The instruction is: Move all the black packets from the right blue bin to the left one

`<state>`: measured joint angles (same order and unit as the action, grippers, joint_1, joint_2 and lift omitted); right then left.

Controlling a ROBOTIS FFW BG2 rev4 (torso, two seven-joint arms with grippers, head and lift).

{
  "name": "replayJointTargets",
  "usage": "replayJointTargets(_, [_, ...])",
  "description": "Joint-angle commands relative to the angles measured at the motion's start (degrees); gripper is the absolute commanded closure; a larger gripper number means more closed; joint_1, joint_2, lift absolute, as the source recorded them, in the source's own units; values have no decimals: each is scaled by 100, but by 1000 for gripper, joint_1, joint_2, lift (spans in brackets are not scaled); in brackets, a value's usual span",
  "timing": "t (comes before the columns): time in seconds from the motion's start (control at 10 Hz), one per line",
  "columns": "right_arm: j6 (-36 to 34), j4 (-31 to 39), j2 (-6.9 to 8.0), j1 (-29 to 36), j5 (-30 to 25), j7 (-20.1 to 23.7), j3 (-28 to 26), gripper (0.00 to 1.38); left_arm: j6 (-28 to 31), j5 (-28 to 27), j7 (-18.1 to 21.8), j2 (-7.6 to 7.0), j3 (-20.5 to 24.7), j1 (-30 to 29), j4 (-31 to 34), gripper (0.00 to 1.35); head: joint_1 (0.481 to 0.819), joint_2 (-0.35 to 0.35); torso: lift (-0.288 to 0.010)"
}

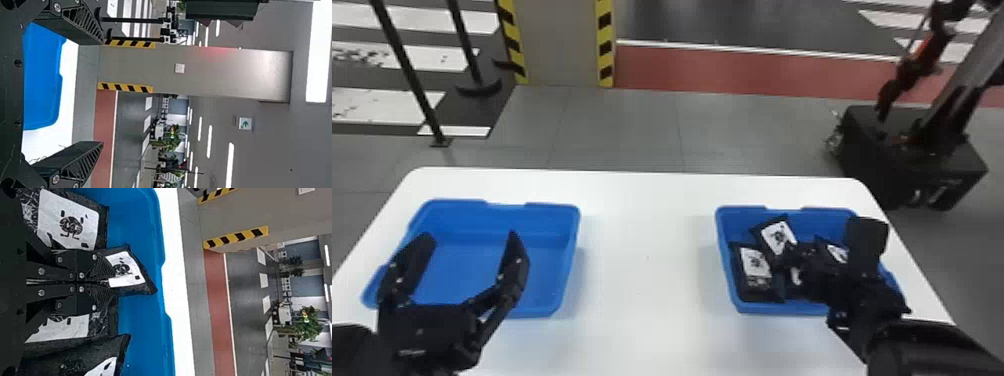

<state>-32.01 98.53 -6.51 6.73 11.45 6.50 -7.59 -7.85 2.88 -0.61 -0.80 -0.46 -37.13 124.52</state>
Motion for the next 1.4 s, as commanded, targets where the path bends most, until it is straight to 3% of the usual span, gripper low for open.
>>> replayJointTargets(0.0, [220,420,27,325,296,0,3,1127,-59,20,0,1,-7,15,0,119,695,-84,-110])
replayJointTargets(0.3, [474,1896,27,1211,718,9,-6,1127,26,152,0,45,19,1,0,119,695,-60,-110])
replayJointTargets(0.4, [530,1952,18,1253,973,290,-6,1127,124,336,0,53,28,-13,0,119,695,-50,-110])
replayJointTargets(0.5, [614,1868,-26,1197,1113,800,-6,1127,222,477,0,45,10,43,0,121,695,-27,-110])
replayJointTargets(0.7, [642,1432,-53,592,902,2285,12,1127,546,644,0,-26,-7,156,253,124,695,17,-110])
replayJointTargets(0.9, [431,602,-44,-181,867,3445,275,1127,1263,749,0,-78,72,268,689,124,695,72,-110])
replayJointTargets(1.1, [206,26,35,-603,911,4122,416,1127,2444,1241,149,-237,63,423,1153,121,695,110,-110])
replayJointTargets(1.2, [94,-59,44,-702,1052,4280,618,1127,2824,1496,246,-281,54,564,1167,117,695,119,-110])
replayJointTargets(1.3, [66,-73,44,-786,1254,4359,882,1127,2838,1531,299,-289,81,690,1167,117,695,123,-110])
